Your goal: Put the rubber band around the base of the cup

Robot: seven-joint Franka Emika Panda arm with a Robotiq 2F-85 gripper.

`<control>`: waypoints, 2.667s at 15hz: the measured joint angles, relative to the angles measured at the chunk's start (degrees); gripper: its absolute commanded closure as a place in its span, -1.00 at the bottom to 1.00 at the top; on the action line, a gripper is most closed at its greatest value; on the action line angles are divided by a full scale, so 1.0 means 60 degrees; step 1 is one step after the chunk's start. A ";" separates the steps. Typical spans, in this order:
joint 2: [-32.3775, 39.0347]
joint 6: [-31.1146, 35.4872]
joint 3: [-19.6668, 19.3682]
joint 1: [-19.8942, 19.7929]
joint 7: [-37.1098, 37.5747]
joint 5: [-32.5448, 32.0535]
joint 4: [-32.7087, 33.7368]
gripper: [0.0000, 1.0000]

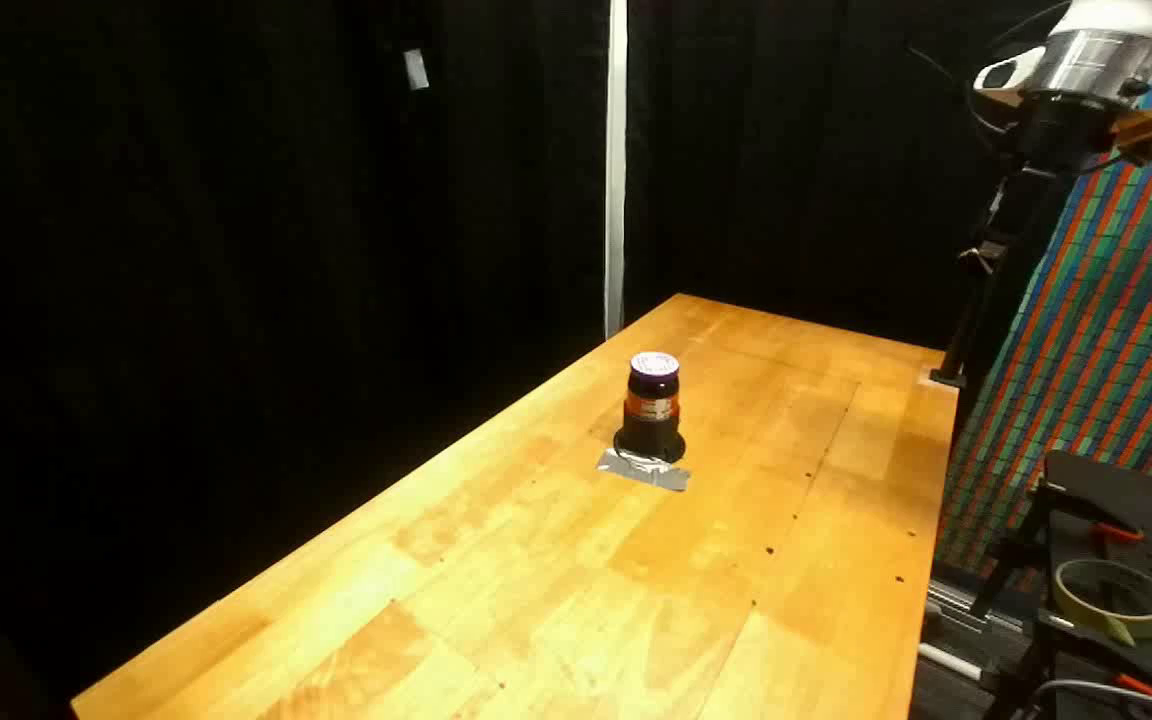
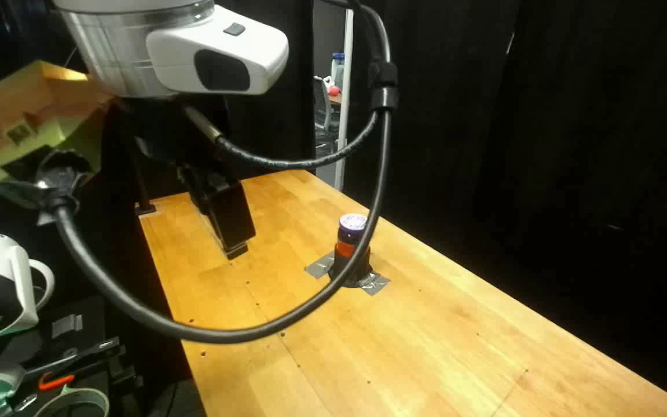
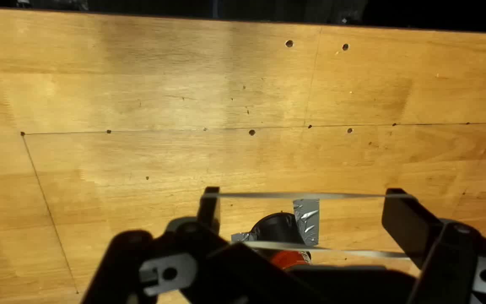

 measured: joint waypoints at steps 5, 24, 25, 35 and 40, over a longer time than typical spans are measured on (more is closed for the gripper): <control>-0.0029 0.0003 0.0000 -0.0001 0.0000 0.0000 0.0048 -1.00; 0.8239 -0.2428 0.3354 0.0556 0.3785 -0.1194 0.8265 -1.00; 0.8760 -0.2429 0.3348 0.0575 0.3785 -0.1246 0.8761 -1.00; 1.2972 -0.3816 0.2893 0.0713 0.3703 -0.1501 1.3469 -1.00; 1.4207 -0.5340 0.2732 0.0693 0.3520 -0.1501 1.5515 -1.00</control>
